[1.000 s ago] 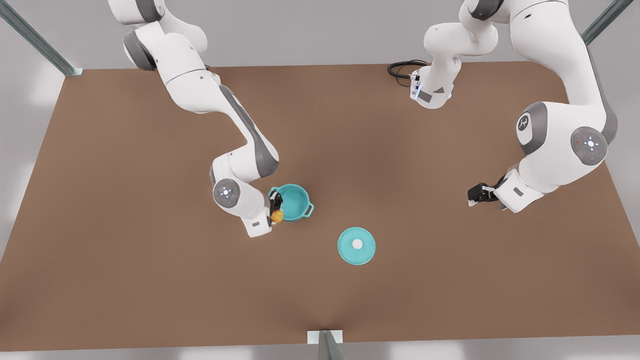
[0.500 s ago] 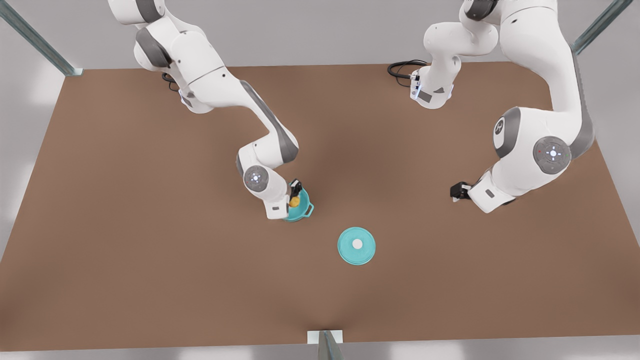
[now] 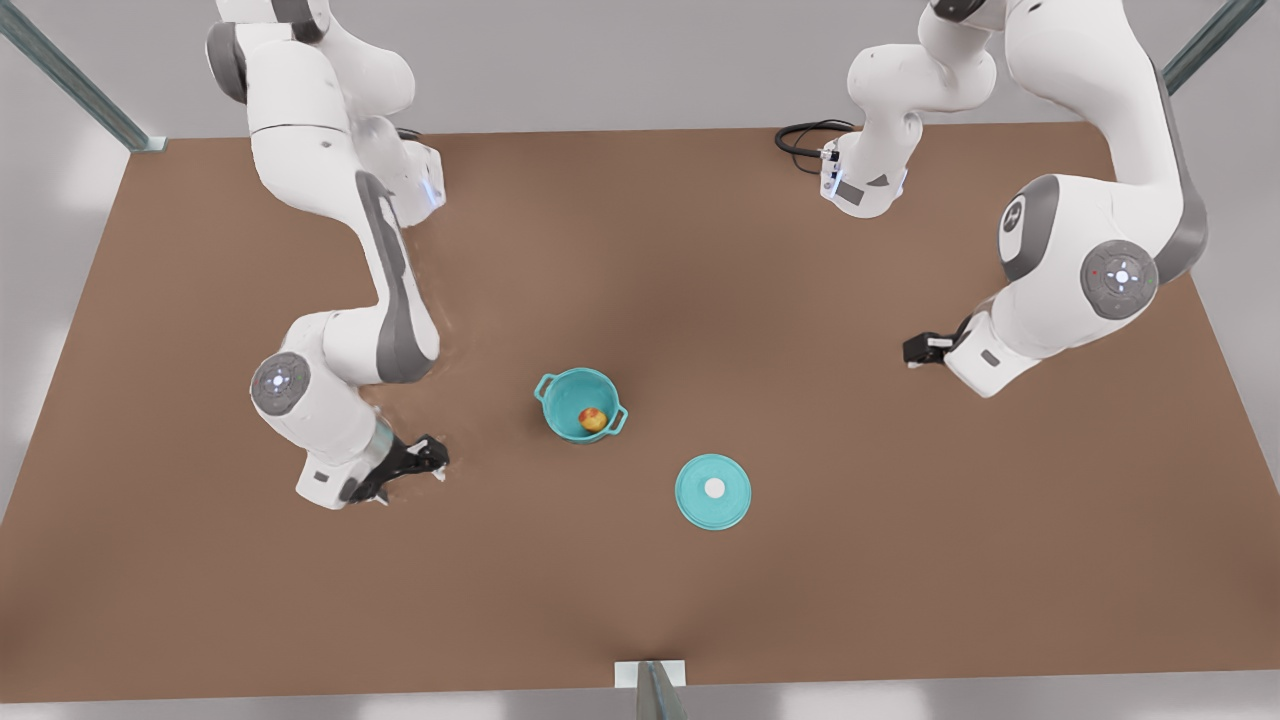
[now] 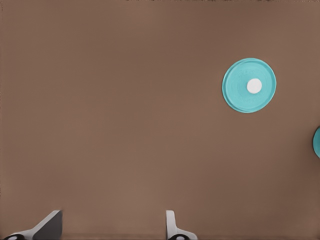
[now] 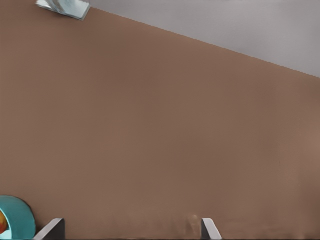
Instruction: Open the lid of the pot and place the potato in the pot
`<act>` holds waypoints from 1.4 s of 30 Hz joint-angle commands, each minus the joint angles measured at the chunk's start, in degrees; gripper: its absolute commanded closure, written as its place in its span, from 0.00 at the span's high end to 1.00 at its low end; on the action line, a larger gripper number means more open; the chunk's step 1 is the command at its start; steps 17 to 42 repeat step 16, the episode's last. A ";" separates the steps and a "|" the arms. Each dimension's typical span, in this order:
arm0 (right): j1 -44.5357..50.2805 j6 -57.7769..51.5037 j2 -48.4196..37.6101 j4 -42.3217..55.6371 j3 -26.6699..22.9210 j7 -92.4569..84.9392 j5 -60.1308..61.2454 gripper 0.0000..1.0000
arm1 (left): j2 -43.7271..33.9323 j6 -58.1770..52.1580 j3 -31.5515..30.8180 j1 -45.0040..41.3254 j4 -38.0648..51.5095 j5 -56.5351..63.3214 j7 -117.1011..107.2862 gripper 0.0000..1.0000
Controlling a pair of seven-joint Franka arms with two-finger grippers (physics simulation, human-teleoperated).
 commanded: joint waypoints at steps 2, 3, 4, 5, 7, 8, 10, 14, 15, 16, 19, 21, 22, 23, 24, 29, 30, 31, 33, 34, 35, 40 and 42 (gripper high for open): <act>-8.70 -18.32 -0.07 2.78 -2.46 -22.47 -0.58 1.00 | -0.22 -0.19 -0.08 -0.19 0.04 0.35 -5.49 1.00; -8.79 -18.41 -0.15 2.60 -2.90 -22.29 -2.78 1.00 | -0.22 -0.28 -0.08 -0.28 -0.31 0.35 -5.75 1.00; -8.79 -20.70 -0.24 2.69 -3.34 -21.77 -2.61 1.00 | -0.22 -0.45 0.01 -0.19 -0.23 0.53 -5.66 1.00; -8.70 -21.93 -0.94 2.78 -3.08 -20.45 -2.69 1.00 | -0.05 -0.36 0.01 -0.19 -0.23 0.61 -5.66 1.00; -8.35 -22.89 -0.95 2.69 -2.90 -20.01 -2.78 1.00 | -0.31 -0.98 -0.08 -0.36 -0.23 0.53 -6.10 1.00; -8.35 -23.07 -0.95 2.60 -2.90 -20.10 -2.87 1.00 | -0.31 -0.89 -0.96 -0.45 0.12 0.52 -5.40 1.00; -8.35 -23.69 -0.95 2.69 -2.90 -20.01 -2.78 1.00 | -0.14 -0.89 -3.86 -0.45 2.23 0.44 -6.01 1.00; -8.26 -23.77 -0.95 2.69 -2.64 -18.78 -2.87 1.00 | 0.30 -0.28 -3.77 0.08 3.38 -3.87 -5.75 1.00; -8.26 -23.77 -0.95 2.69 -2.64 -18.78 -2.87 1.00 | 0.30 0.16 -3.86 -0.28 3.38 -3.52 -5.93 1.00; -8.26 -23.77 -0.95 2.69 -2.64 -18.69 -2.87 1.00 | 0.30 0.16 -3.95 -0.45 3.38 -2.90 -6.01 1.00; -8.26 -23.77 -0.95 2.69 -2.64 -18.69 -2.87 1.00 | 0.30 0.16 -3.95 -0.45 3.38 -2.90 -6.01 1.00; -8.26 -23.77 -0.95 2.69 -2.64 -18.69 -2.87 1.00 | 0.30 0.16 -3.95 -0.45 3.38 -2.90 -6.01 1.00; -8.26 -23.77 -0.95 2.69 -2.64 -18.69 -2.87 1.00 | 0.30 0.16 -3.95 -0.45 3.38 -2.90 -6.01 1.00; -8.26 -23.77 -0.95 2.69 -2.64 -18.69 -2.87 1.00 | 0.30 0.16 -3.95 -0.45 3.38 -2.90 -6.01 1.00; -8.26 -23.77 -0.95 2.69 -2.64 -18.69 -2.87 1.00 | 0.30 0.16 -3.95 -0.45 3.38 -2.90 -6.01 1.00; -8.26 -23.77 -0.95 2.69 -2.64 -18.69 -2.87 1.00 | 0.30 0.16 -3.95 -0.45 3.38 -2.90 -6.01 1.00; -8.26 -23.77 -0.95 2.69 -2.64 -18.69 -2.87 1.00 | 0.30 0.16 -3.95 -0.45 3.38 -2.90 -6.01 1.00; -8.26 -23.77 -0.95 2.69 -2.64 -18.69 -2.87 1.00 | 0.30 0.16 -3.95 -0.45 3.38 -2.90 -6.01 1.00; -8.26 -23.77 -0.95 2.69 -2.64 -18.69 -2.87 1.00 | 0.30 0.16 -3.95 -0.45 3.38 -2.90 -6.01 1.00; -8.26 -23.77 -0.95 2.69 -2.64 -18.69 -2.87 1.00 | 0.30 0.16 -3.95 -0.45 3.38 -2.90 -6.01 1.00; -8.26 -23.77 -0.95 2.69 -2.64 -18.69 -2.87 1.00 | 0.30 0.16 -3.95 -0.45 3.38 -2.90 -6.01 1.00; -8.26 -23.77 -0.95 2.69 -2.64 -18.69 -2.87 1.00 | 0.30 0.16 -3.95 -0.45 3.38 -2.90 -6.01 1.00; -8.26 -23.77 -0.95 2.69 -2.64 -18.69 -2.87 1.00 | 0.30 0.16 -3.95 -0.45 3.38 -2.90 -6.01 1.00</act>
